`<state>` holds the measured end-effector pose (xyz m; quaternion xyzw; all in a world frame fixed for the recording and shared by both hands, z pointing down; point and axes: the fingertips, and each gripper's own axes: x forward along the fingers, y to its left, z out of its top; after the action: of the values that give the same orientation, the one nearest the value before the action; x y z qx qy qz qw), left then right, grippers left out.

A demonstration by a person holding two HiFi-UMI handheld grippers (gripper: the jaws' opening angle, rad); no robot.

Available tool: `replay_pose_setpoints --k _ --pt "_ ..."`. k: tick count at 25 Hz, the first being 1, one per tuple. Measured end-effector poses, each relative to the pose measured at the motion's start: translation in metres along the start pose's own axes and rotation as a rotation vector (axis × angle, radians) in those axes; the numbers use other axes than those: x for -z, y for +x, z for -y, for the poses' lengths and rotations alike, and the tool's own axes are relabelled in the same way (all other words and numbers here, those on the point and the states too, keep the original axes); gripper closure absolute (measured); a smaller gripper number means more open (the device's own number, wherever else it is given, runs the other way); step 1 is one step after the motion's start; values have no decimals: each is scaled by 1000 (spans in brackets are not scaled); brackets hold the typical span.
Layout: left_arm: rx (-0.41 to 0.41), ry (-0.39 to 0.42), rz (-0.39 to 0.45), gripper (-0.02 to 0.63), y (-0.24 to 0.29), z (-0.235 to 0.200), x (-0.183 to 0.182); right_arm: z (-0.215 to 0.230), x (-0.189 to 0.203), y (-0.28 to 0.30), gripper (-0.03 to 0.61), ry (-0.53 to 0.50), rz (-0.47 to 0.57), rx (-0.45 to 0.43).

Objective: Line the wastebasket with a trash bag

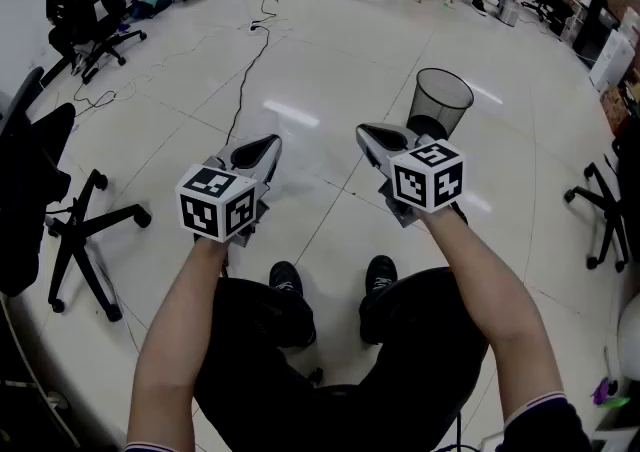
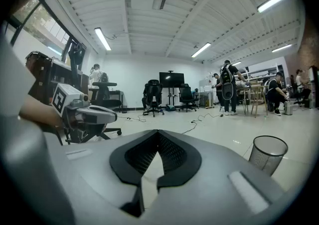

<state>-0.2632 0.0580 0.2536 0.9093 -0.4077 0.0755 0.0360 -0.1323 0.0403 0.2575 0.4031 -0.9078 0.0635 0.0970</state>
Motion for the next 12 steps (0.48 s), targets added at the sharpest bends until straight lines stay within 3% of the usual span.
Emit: replay_pose_setpoints --k 12 --pt "-56 2 -31 601 20 -31 5 19 2 43 577 -43 -24 -68"
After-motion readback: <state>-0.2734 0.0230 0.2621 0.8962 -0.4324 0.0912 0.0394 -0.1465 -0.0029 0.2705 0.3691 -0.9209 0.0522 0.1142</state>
